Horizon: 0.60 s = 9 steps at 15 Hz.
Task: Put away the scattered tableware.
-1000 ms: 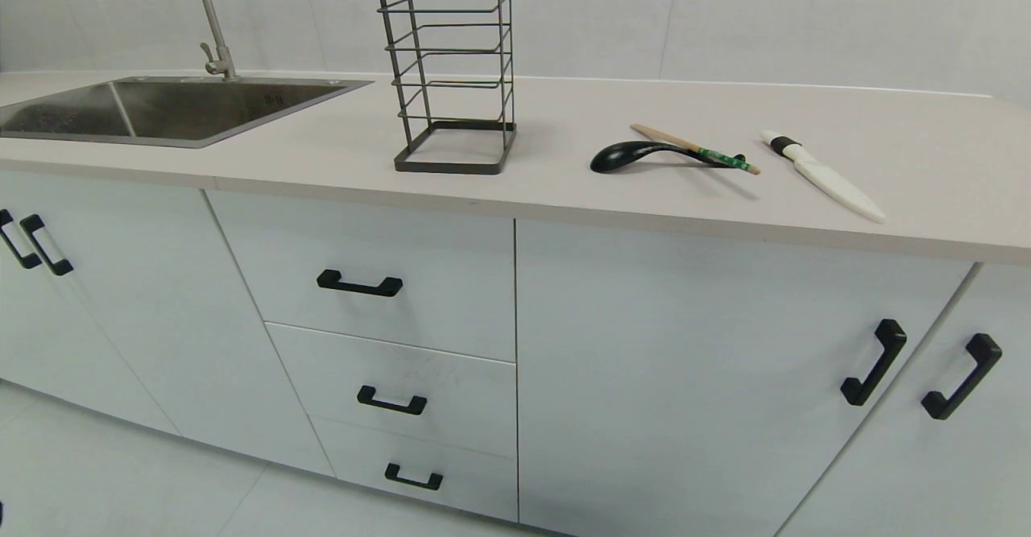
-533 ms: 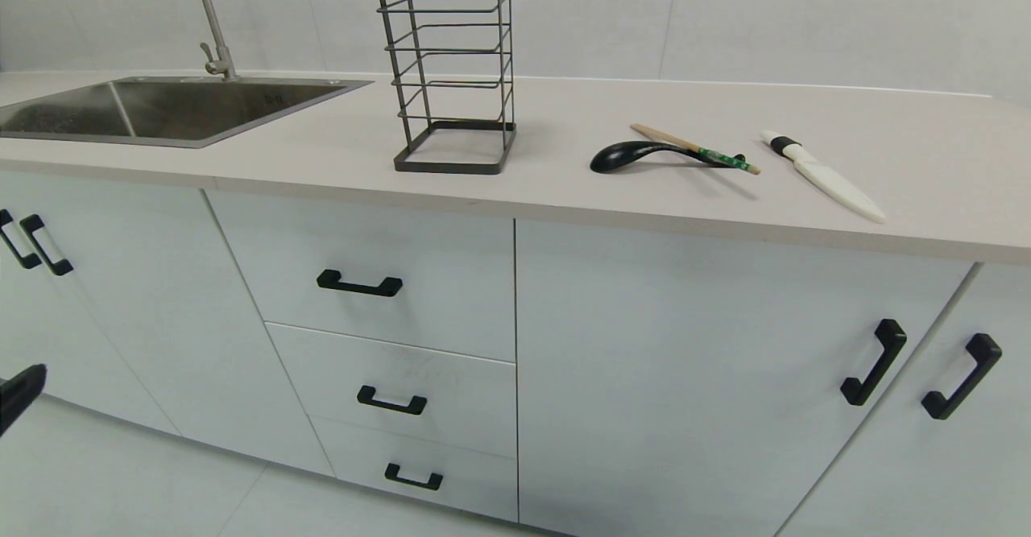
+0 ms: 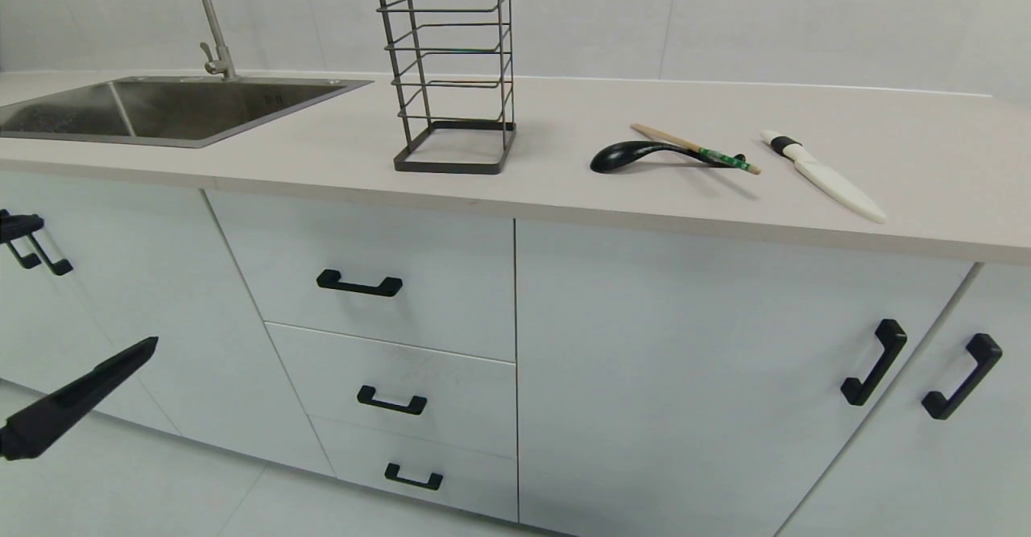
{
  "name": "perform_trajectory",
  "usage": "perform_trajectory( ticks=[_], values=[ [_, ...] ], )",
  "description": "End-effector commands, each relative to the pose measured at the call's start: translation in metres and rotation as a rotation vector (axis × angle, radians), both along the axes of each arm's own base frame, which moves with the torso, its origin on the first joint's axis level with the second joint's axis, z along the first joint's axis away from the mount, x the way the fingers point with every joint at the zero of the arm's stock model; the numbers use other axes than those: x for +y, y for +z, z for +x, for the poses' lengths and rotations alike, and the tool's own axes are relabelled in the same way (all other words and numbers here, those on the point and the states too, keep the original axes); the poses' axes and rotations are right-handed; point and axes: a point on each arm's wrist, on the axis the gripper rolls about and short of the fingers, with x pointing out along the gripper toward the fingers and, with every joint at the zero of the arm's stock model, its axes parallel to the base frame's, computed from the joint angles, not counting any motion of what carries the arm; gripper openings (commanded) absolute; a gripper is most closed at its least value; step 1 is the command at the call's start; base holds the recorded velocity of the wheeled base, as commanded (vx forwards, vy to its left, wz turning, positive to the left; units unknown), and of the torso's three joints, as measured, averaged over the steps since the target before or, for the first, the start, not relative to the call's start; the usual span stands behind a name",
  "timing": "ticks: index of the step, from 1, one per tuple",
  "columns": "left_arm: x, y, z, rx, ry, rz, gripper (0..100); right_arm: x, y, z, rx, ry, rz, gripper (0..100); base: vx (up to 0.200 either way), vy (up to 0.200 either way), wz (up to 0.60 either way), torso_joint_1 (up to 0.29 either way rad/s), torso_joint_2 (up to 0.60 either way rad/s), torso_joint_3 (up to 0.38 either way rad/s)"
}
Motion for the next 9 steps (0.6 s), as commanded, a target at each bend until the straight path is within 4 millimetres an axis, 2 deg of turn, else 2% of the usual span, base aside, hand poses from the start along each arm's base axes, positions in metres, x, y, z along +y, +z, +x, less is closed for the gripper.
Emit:
perform_trajectory(
  ticks=[1, 5, 9],
  values=[
    [-0.001, -0.011, 0.006, 0.052, -0.005, 0.005, 100, 0.0, 0.0, 0.0, 0.001, 0.0, 0.0, 0, 0.0, 0.0, 0.0, 0.0, 0.0, 0.0],
    [-0.002, -0.021, 0.014, 0.093, -0.025, 0.058, 100, 0.0, 0.0, 0.0, 0.001, 0.0, 0.0, 0, 0.0, 0.0, 0.0, 0.0, 0.0, 0.0],
    [-0.014, -0.033, 0.036, 0.137, -0.14, 0.22, 100, 0.0, 0.0, 0.0, 0.001, 0.0, 0.0, 0, 0.0, 0.0, 0.0, 0.0, 0.0, 0.0]
  ],
)
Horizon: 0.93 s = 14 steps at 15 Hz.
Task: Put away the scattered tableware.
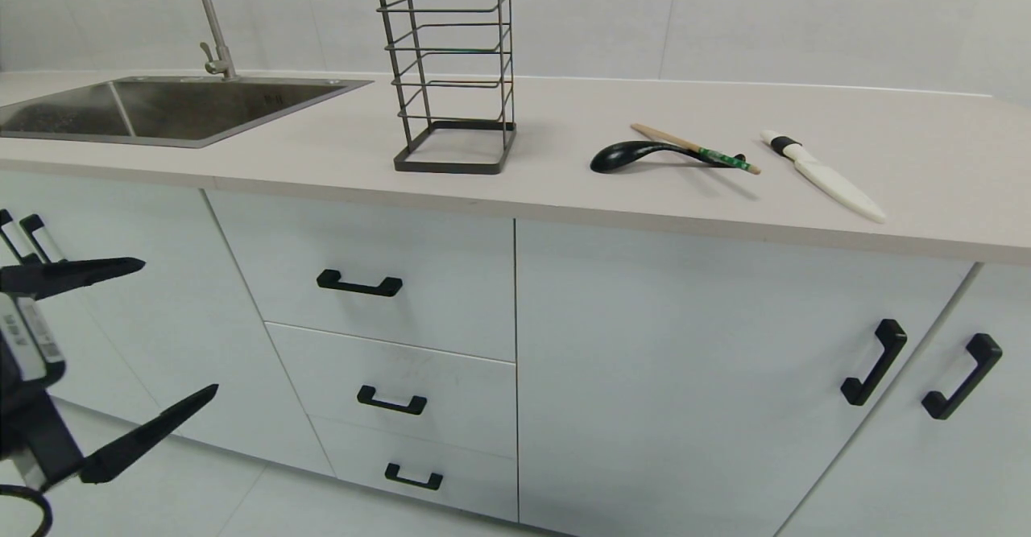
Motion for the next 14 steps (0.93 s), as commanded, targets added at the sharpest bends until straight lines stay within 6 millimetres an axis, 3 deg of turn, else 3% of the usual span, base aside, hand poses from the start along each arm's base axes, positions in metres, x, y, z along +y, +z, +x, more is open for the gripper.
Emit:
perform_trajectory(
  ticks=[1, 4, 8, 14],
  values=[
    [-0.008, -0.011, 0.019, 0.067, -0.06, 0.071, 100, 0.0, 0.0, 0.0, 0.002, 0.0, 0.0, 0, 0.0, 0.0, 0.0, 0.0, 0.0, 0.0],
    [-0.016, -0.022, 0.035, 0.1, -0.103, 0.199, 100, 0.0, 0.0, 0.0, 0.002, 0.0, 0.0, 0, 0.0, 0.0, 0.0, 0.0, 0.0, 0.0],
    [-0.054, -0.042, 0.047, 0.188, -0.244, 0.306, 100, 0.0, 0.0, 0.0, 0.002, 0.0, 0.0, 0, 0.0, 0.0, 0.0, 0.0, 0.0, 0.0],
    [-0.066, -0.072, 0.065, 0.338, -0.276, 0.358, 100, 0.0, 0.0, 0.0, 0.002, 0.0, 0.0, 0, 0.0, 0.0, 0.0, 0.0, 0.0, 0.0]
  ],
)
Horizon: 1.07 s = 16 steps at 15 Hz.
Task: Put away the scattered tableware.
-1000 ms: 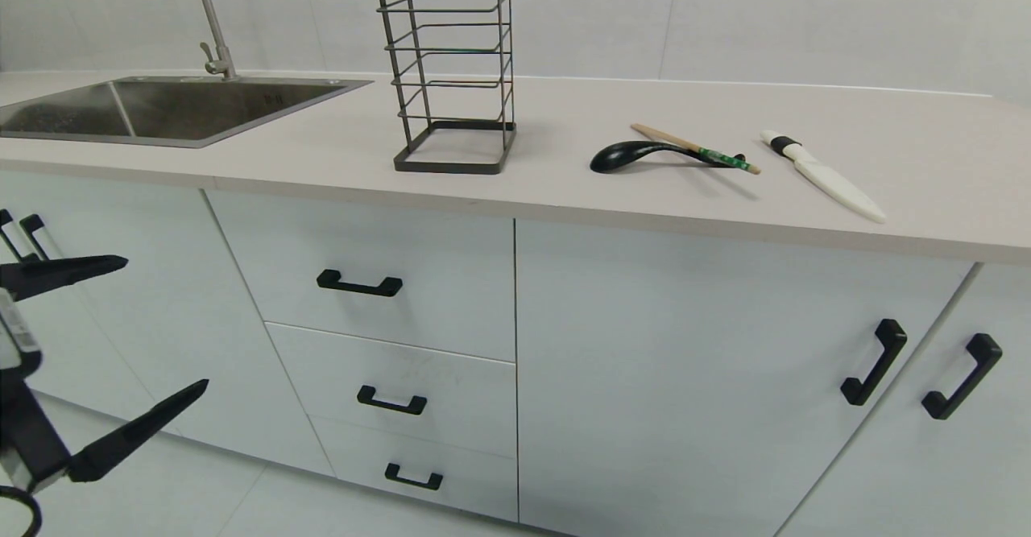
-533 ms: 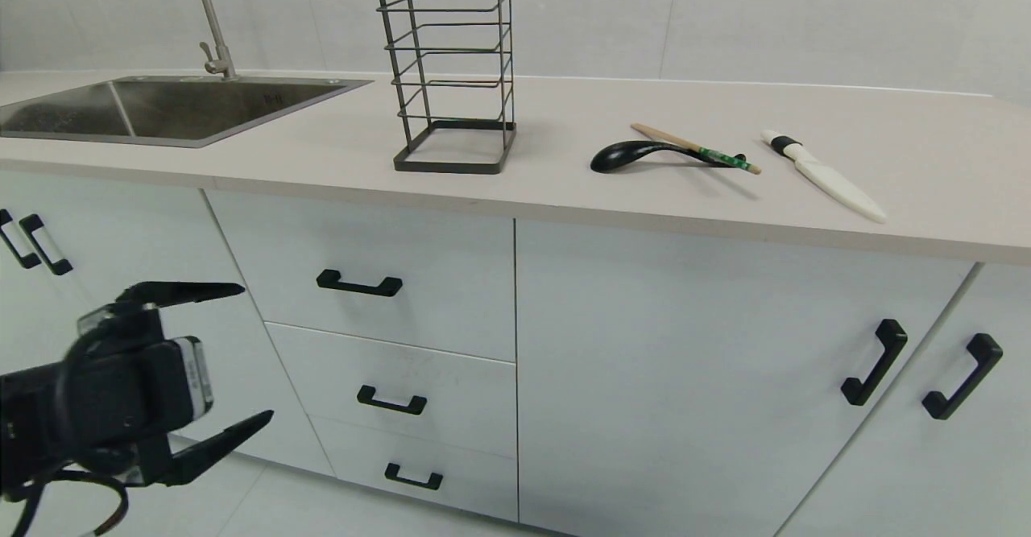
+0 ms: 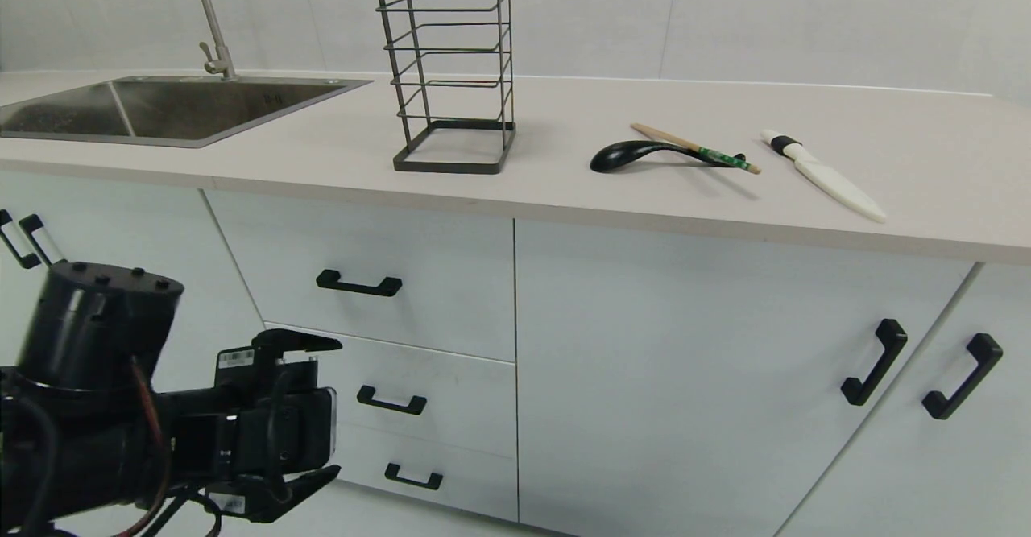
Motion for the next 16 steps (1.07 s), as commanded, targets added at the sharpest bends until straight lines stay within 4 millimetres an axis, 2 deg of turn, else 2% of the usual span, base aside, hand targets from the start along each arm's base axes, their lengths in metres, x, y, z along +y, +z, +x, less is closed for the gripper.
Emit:
perform_trajectory(
  ticks=[1, 3, 7, 10, 16],
  values=[
    [-0.002, -0.019, 0.005, 0.082, 0.002, 0.039, 100, 0.0, 0.0, 0.0, 0.002, 0.0, 0.0, 0, 0.0, 0.0, 0.0, 0.0, 0.0, 0.0],
    [0.0, -0.035, 0.002, 0.144, 0.008, 0.072, 100, 0.0, 0.0, 0.0, 0.002, 0.0, 0.0, 0, 0.0, 0.0, 0.0, 0.0, 0.0, 0.0],
    [-0.007, -0.061, 0.018, 0.181, 0.01, 0.088, 100, 0.0, 0.0, 0.0, 0.002, 0.0, 0.0, 0, 0.0, 0.0, 0.0, 0.0, 0.0, 0.0],
    [-0.008, -0.083, 0.021, 0.207, 0.01, 0.1, 100, 0.0, 0.0, 0.0, 0.002, 0.0, 0.0, 0, 0.0, 0.0, 0.0, 0.0, 0.0, 0.0],
    [-0.013, -0.112, 0.034, 0.219, 0.01, 0.101, 100, 0.0, 0.0, 0.0, 0.002, 0.0, 0.0, 0, 0.0, 0.0, 0.0, 0.0, 0.0, 0.0]
  ],
)
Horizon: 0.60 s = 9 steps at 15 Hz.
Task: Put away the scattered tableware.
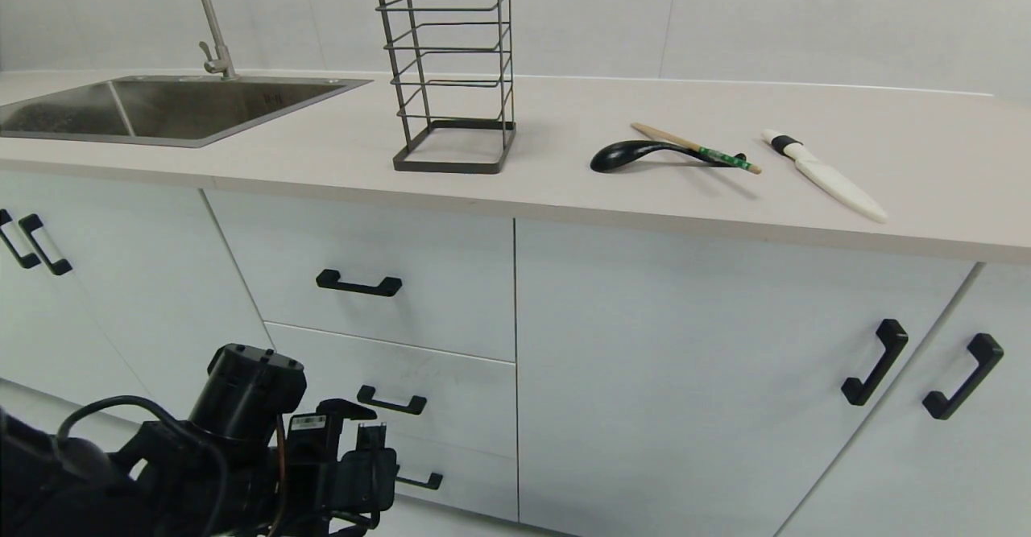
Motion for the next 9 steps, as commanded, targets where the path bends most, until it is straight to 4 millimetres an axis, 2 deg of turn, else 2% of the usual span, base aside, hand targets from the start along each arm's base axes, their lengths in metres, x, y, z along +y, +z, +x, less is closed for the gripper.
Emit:
perform_trajectory(
  ticks=[1, 5, 9],
  values=[
    [-0.003, -0.019, 0.007, 0.046, 0.0, 0.022, 100, 0.0, 0.0, 0.0, 0.002, 0.0, 0.0, 0, 0.0, 0.0, 0.0, 0.0, 0.0, 0.0],
    [-0.008, -0.035, 0.02, 0.032, 0.006, 0.014, 100, 0.0, 0.0, 0.0, 0.002, 0.0, 0.0, 0, 0.0, 0.0, 0.0, 0.0, 0.0, 0.0],
    [0.002, -0.044, 0.032, 0.004, 0.027, 0.038, 100, 0.0, 0.0, 0.0, 0.002, 0.0, 0.0, 0, 0.0, 0.0, 0.0, 0.0, 0.0, 0.0]
  ],
)
